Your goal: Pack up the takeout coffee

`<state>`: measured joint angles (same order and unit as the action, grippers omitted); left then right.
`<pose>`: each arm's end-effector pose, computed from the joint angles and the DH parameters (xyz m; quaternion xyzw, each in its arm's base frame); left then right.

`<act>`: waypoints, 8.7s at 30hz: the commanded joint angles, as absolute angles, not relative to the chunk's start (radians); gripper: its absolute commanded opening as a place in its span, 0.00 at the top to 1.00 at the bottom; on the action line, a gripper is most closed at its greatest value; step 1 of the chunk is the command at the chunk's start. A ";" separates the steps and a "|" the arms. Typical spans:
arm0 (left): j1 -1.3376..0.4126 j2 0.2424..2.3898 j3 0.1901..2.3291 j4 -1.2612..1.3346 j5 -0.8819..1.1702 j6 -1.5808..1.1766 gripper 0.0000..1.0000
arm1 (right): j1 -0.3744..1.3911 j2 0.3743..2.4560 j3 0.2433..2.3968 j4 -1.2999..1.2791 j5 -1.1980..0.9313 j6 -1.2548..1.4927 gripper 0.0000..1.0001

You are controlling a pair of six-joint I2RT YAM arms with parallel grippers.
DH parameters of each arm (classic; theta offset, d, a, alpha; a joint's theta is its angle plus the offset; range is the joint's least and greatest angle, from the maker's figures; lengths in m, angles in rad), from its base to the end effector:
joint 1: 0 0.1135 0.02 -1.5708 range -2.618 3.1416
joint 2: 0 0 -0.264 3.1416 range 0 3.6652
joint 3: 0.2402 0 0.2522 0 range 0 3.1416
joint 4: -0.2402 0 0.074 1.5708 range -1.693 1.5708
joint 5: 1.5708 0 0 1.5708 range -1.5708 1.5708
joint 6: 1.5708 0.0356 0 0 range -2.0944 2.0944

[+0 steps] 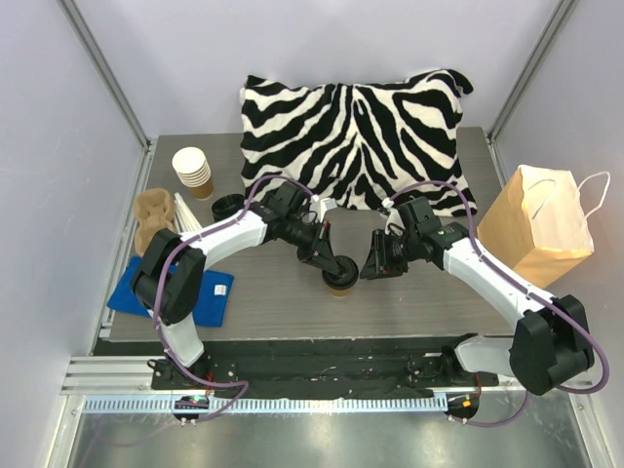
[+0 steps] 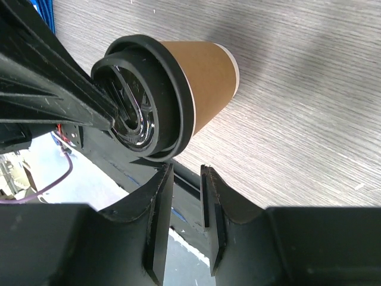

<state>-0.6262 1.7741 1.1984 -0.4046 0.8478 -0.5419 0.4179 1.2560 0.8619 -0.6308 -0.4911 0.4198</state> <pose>0.2807 -0.2360 0.2080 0.1563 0.8662 -0.4745 0.0043 0.2145 0.1136 0.2358 -0.0646 0.9342 0.3202 0.1437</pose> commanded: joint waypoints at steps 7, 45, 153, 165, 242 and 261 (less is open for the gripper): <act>-0.623 1.838 1.187 -0.446 0.661 -0.485 1.00 | 0.425 1.281 0.873 -0.555 -0.519 0.479 0.67; -0.607 1.878 1.203 -0.486 0.623 -0.474 1.00 | 0.434 1.566 0.813 -0.546 -0.330 0.388 0.99; -0.641 1.675 1.318 -0.549 0.341 -0.368 0.69 | 0.494 1.473 0.996 -0.288 -0.431 0.534 0.57; -0.638 1.736 1.276 -0.565 0.327 -0.367 0.79 | 0.492 1.531 0.948 -0.293 -0.400 0.512 0.60; -0.571 1.684 1.358 -0.597 0.304 -0.350 0.77 | 0.518 1.594 1.098 -0.364 -0.422 0.380 0.69; -0.558 1.730 1.305 -0.614 0.314 -0.311 0.77 | 0.515 1.603 1.095 -0.373 -0.443 0.359 0.69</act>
<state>-0.5648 1.7363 1.3216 -0.5938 0.3416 -0.3534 0.5133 1.5829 1.1126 -0.3676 -0.4561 0.3939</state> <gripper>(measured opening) 0.226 0.307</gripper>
